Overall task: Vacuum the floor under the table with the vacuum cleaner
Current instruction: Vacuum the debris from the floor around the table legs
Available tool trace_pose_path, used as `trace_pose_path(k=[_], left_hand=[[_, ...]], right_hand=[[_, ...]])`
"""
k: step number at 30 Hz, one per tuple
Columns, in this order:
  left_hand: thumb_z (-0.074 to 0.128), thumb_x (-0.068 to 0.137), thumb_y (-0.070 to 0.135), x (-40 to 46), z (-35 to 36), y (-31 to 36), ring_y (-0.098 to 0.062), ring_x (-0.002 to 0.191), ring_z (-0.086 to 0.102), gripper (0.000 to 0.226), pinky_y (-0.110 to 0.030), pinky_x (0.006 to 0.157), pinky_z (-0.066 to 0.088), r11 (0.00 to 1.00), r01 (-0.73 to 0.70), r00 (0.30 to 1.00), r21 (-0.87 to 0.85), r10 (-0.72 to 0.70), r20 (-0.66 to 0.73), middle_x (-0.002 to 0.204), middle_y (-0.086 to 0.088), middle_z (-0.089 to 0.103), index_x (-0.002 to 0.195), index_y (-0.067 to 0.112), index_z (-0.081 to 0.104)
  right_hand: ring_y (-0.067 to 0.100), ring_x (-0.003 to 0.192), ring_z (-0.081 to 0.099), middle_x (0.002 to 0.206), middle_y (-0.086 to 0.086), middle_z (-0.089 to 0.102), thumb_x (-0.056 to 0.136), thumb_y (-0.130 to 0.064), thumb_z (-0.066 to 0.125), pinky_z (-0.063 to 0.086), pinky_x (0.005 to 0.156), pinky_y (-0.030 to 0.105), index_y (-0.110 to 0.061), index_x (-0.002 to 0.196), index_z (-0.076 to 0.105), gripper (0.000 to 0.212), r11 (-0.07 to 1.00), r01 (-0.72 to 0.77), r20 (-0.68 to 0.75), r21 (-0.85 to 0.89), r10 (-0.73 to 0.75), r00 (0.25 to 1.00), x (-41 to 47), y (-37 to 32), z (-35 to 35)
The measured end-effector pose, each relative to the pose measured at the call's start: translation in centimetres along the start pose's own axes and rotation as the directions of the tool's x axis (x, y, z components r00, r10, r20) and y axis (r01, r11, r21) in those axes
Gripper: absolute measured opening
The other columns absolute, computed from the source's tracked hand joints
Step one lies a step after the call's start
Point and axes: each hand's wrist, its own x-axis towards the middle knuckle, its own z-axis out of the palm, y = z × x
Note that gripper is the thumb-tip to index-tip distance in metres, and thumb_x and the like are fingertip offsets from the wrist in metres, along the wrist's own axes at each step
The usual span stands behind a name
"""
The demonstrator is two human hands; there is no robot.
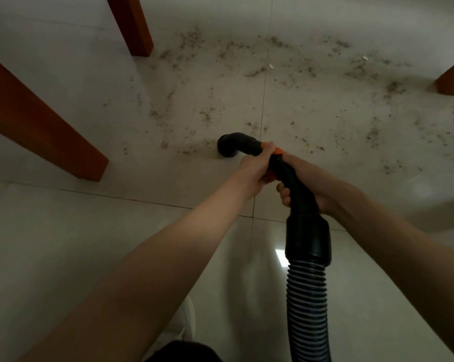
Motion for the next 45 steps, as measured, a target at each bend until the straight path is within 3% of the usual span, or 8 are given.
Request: trace_pose_path(k=[8, 13, 16, 23, 30, 34, 39, 45], left_hand=[[0.054, 0.094, 0.031, -1.4, 1.6, -1.8, -0.018, 0.073, 0.061, 0.028, -0.023, 0.053, 0.052, 0.997, 0.062, 0.997, 0.051, -0.065, 0.05, 0.084, -0.007, 0.061, 0.105, 0.006, 0.059], [0.055, 0.093, 0.028, -2.4, 1.3, -2.5, -0.018, 0.07, 0.06, 0.021, -0.024, 0.057, 0.051, 0.998, 0.067, 0.998, 0.014, -0.067, 0.006, 0.08, -0.008, 0.06, 0.092, 0.007, 0.06], [0.054, 0.094, 0.027, -2.9, 0.4, -2.8, -0.018, 0.065, 0.058, 0.024, -0.023, 0.051, 0.049, 0.996, 0.07, 0.997, -0.048, -0.071, -0.011, 0.075, -0.008, 0.06, 0.078, 0.009, 0.06], [0.051, 0.095, 0.029, -3.4, 0.3, -2.8, -0.016, 0.068, 0.059, 0.029, -0.024, 0.056, 0.049, 0.994, 0.104, 0.994, -0.034, -0.104, 0.018, 0.077, -0.006, 0.062, 0.074, 0.011, 0.06], [0.048, 0.097, 0.03, -4.9, 0.9, -3.4, -0.017, 0.066, 0.056, 0.033, -0.025, 0.06, 0.049, 0.985, 0.165, 0.985, -0.046, -0.163, 0.056, 0.072, -0.006, 0.058, 0.07, 0.012, 0.057], [0.048, 0.096, 0.032, -4.5, 0.6, -2.4, -0.016, 0.069, 0.058, 0.032, -0.025, 0.063, 0.049, 0.983, 0.173, 0.984, -0.068, -0.17, 0.048, 0.077, -0.006, 0.06, 0.074, 0.012, 0.058], [0.05, 0.097, 0.031, -3.1, -0.9, 0.4, -0.013, 0.055, 0.056, 0.032, -0.019, 0.044, 0.046, 0.989, 0.093, 0.995, -0.114, -0.095, -0.005, 0.072, -0.005, 0.057, 0.073, 0.01, 0.056], [0.054, 0.095, 0.025, -2.7, -1.3, 2.2, -0.019, 0.07, 0.059, 0.022, -0.026, 0.063, 0.051, 0.991, 0.118, 0.993, -0.057, -0.117, 0.024, 0.079, -0.009, 0.06, 0.082, 0.007, 0.055]], right_hand=[[0.012, 0.035, 0.046, 0.051, 0.005, 0.049, 0.099, -0.044, 0.041, 0.043, 0.034, 0.02, -0.006, 0.099, 0.051, 0.04, 0.999, -0.032, -0.054, -0.02, 0.03, 0.998, -2.3, 1.4, -1.3], [0.011, 0.034, 0.044, 0.051, 0.004, 0.048, 0.098, -0.045, 0.041, 0.041, 0.033, 0.02, -0.007, 0.089, 0.049, 0.04, 0.996, -0.067, -0.023, -0.054, 0.066, 0.998, -3.2, 1.4, -1.1], [0.011, 0.035, 0.044, 0.051, 0.004, 0.048, 0.099, -0.045, 0.039, 0.041, 0.033, 0.02, -0.006, 0.097, 0.05, 0.041, 0.992, -0.069, -0.015, -0.102, 0.068, 0.998, -3.5, 1.7, -0.3], [0.014, 0.033, 0.046, 0.049, 0.006, 0.048, 0.101, -0.044, 0.037, 0.043, 0.034, 0.021, -0.008, 0.088, 0.047, 0.04, 0.985, -0.009, -0.159, -0.173, -0.019, 0.987, -4.2, 2.6, 1.4], [0.013, 0.035, 0.045, 0.049, 0.005, 0.047, 0.101, -0.045, 0.034, 0.042, 0.035, 0.021, -0.007, 0.088, 0.047, 0.042, 0.976, -0.107, -0.136, -0.189, 0.082, 0.987, -5.5, 2.4, 0.4], [0.014, 0.036, 0.047, 0.049, 0.006, 0.049, 0.1, -0.044, 0.037, 0.043, 0.036, 0.022, -0.005, 0.095, 0.049, 0.042, 0.98, -0.054, -0.175, -0.192, 0.02, 0.984, -4.7, 2.0, 1.5], [0.014, 0.035, 0.048, 0.049, 0.006, 0.05, 0.1, -0.042, 0.04, 0.045, 0.037, 0.021, -0.001, 0.097, 0.052, 0.043, 0.985, 0.01, -0.187, -0.172, -0.043, 0.981, -2.5, 0.0, 4.0], [0.01, 0.035, 0.045, 0.051, 0.003, 0.047, 0.098, -0.043, 0.043, 0.042, 0.035, 0.017, -0.006, 0.093, 0.05, 0.038, 0.999, -0.043, -0.088, -0.009, 0.042, 0.995, -1.9, -1.4, 3.6]])
